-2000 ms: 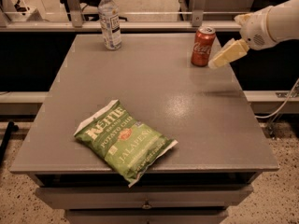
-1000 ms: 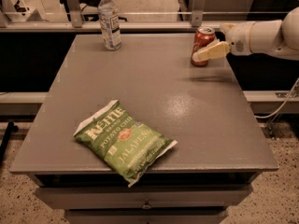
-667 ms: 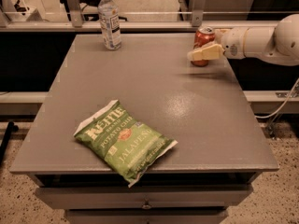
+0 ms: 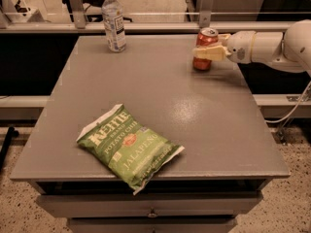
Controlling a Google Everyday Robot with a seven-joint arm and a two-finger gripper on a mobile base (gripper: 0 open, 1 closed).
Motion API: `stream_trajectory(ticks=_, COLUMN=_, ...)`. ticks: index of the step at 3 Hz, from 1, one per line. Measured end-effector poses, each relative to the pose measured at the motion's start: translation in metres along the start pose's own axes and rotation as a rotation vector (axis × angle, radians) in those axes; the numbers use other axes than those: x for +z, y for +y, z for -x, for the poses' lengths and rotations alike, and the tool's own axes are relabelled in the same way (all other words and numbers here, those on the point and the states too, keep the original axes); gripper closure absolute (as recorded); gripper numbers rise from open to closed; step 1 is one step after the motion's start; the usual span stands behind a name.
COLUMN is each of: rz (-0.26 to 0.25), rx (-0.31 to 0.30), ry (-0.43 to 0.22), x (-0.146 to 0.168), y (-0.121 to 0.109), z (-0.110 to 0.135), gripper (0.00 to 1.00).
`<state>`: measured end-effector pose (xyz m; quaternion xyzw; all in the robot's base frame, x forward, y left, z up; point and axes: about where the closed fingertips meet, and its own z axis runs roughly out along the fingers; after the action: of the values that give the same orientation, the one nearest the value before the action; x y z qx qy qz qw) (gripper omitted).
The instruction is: Move coke can near green jalapeno chip bag
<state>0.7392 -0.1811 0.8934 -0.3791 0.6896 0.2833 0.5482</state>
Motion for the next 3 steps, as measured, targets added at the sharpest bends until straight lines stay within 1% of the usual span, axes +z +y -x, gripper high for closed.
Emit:
stream_trajectory(ticks=1, rz=0.048, rx=-0.044, ry=-0.035, x=-0.014, y=0.028, z=0.019, gripper=0.87)
stream_trajectory(ticks=2, rz=0.054, rx=-0.046, ry=-0.037, x=-0.012, y=0.030, z=0.020, gripper=1.00)
stream_trajectory(ticks=3, rz=0.096, rx=-0.024, ry=-0.041, x=-0.007, y=0.049, z=0.018, gripper=1.00)
